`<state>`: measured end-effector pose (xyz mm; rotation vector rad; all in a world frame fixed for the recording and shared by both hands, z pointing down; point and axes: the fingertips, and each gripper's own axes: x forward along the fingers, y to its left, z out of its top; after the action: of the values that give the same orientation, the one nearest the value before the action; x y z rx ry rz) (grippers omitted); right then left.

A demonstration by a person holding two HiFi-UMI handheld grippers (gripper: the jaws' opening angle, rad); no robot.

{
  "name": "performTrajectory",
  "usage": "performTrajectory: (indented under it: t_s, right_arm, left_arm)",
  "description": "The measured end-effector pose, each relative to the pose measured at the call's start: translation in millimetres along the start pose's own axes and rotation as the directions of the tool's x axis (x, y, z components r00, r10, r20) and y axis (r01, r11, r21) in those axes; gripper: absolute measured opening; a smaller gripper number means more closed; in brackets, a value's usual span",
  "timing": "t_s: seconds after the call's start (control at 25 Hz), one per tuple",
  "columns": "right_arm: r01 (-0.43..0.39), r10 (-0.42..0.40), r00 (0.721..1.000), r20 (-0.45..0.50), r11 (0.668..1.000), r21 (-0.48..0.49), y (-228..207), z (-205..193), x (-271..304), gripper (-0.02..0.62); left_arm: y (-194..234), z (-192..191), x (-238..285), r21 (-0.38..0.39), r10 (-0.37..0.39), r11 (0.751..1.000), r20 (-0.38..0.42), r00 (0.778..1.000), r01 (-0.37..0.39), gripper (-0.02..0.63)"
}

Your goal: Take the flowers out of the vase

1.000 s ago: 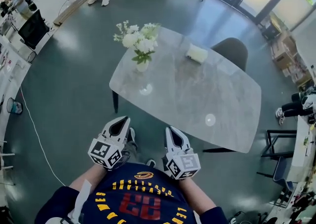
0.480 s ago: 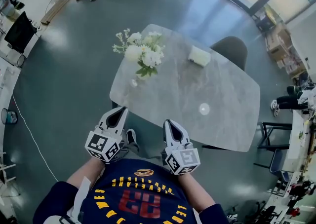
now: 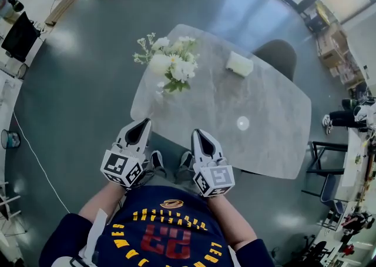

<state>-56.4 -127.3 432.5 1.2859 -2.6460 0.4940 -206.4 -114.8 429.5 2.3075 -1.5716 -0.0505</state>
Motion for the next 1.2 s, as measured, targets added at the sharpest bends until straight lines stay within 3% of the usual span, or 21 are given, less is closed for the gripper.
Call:
performTrajectory:
  t_s: [0.4,0.68,0.8,1.04,1.2]
  right_arm:
    - [-0.044,0.044,0.999,0.008,0.999,-0.006,-24,8,34,0.008]
    - [-0.067,0.067,0.998,0.003,0.998,0.017,-26,4,51,0.008]
    - [-0.074,0.074,0.997,0.011,0.997,-0.015,-30,7,59,0.008]
    - [-0.084,0.084,0.996,0.013,0.996,-0.011,-71,12,71,0.008]
    - [-0.086,0.087,0.996,0.028,0.996,-0.016,-58,8,87,0.008]
  left_arm:
    - [-2,10,39,0.114,0.032,0.993,-0.016,0.999,-0.030,0.043]
    - [-2,3,58,0.176,0.051,0.984,-0.081,0.995,-0.036,0.081]
    - [-2,2,72,0.201,0.070,0.978,-0.099,0.993,-0.049,0.107]
    - [-9,-4,122,0.194,0.109,0.978,-0.151,0.983,-0.079,0.164]
    - [19,-13,126,0.150,0.121,0.984,-0.186,0.975,-0.093,0.236]
